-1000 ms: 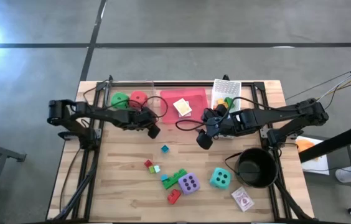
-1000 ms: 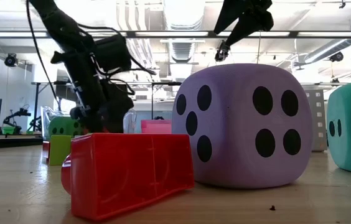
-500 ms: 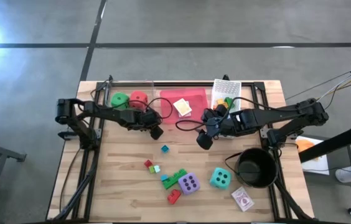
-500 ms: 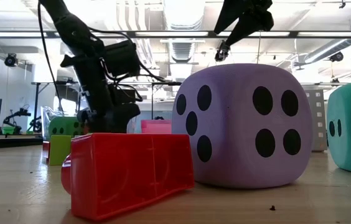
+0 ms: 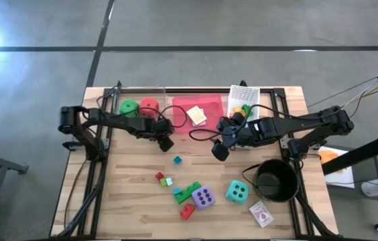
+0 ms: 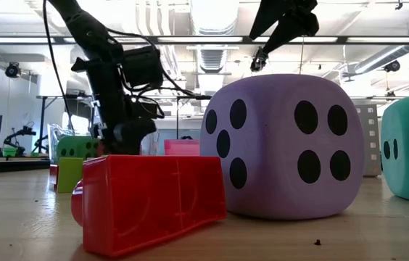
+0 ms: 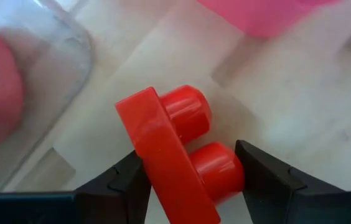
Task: Pick & Place Toys
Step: Put the top large red game piece into the white bin
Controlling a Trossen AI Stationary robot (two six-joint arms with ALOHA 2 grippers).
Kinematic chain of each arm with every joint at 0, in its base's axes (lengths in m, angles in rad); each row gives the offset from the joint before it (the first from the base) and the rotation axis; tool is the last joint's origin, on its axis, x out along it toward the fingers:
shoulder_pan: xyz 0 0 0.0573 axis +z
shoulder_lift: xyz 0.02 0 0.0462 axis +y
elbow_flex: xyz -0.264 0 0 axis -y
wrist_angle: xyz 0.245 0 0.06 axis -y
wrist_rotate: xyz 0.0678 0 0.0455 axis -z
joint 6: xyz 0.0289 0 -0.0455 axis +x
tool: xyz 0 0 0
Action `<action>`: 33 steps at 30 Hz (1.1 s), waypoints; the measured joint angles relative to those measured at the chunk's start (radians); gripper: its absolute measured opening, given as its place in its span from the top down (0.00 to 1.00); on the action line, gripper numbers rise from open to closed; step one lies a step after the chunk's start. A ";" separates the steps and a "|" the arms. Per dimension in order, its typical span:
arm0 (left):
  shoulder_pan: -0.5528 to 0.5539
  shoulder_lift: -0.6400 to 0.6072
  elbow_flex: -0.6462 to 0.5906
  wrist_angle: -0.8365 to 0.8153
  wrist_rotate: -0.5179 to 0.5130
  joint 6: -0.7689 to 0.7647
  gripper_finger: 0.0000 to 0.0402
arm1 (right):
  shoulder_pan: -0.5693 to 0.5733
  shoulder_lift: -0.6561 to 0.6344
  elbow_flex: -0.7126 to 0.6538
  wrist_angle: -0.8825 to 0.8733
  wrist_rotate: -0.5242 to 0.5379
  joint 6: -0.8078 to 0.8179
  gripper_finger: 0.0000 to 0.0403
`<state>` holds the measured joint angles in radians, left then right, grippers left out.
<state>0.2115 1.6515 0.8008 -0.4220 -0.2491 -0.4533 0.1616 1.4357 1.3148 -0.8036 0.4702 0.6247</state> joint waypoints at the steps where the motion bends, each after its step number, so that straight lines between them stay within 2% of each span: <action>1: -0.001 -0.007 0.003 -0.008 0.016 0.007 0.51 | 0.000 0.000 0.000 0.000 0.000 -0.003 0.28; 7: -0.033 -0.105 -0.005 -0.005 0.127 0.049 0.51 | 0.000 0.000 0.000 0.011 0.000 -0.054 0.28; 12: -0.106 -0.228 -0.008 0.003 0.142 0.070 0.51 | 0.006 0.000 0.000 0.071 0.000 -0.173 0.28; 17: -0.216 -0.365 -0.008 0.033 0.165 0.091 0.51 | 0.049 0.000 0.000 0.182 -0.008 -0.401 0.28; 22: -0.352 -0.468 -0.009 0.153 0.197 0.140 0.51 | 0.119 0.014 -0.006 0.329 -0.010 -0.678 0.28; 29: -0.475 -0.514 -0.009 0.329 0.278 0.209 0.51 | 0.208 0.151 0.006 0.624 -0.010 -1.147 0.28; 33: -0.482 -0.523 -0.009 0.352 0.340 0.222 0.51 | 0.242 0.252 0.049 0.714 0.007 -1.296 0.28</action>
<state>-0.2707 1.1290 0.7921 -0.0701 0.0911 -0.2313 0.4038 1.6873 1.3637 -0.0897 0.4768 -0.6716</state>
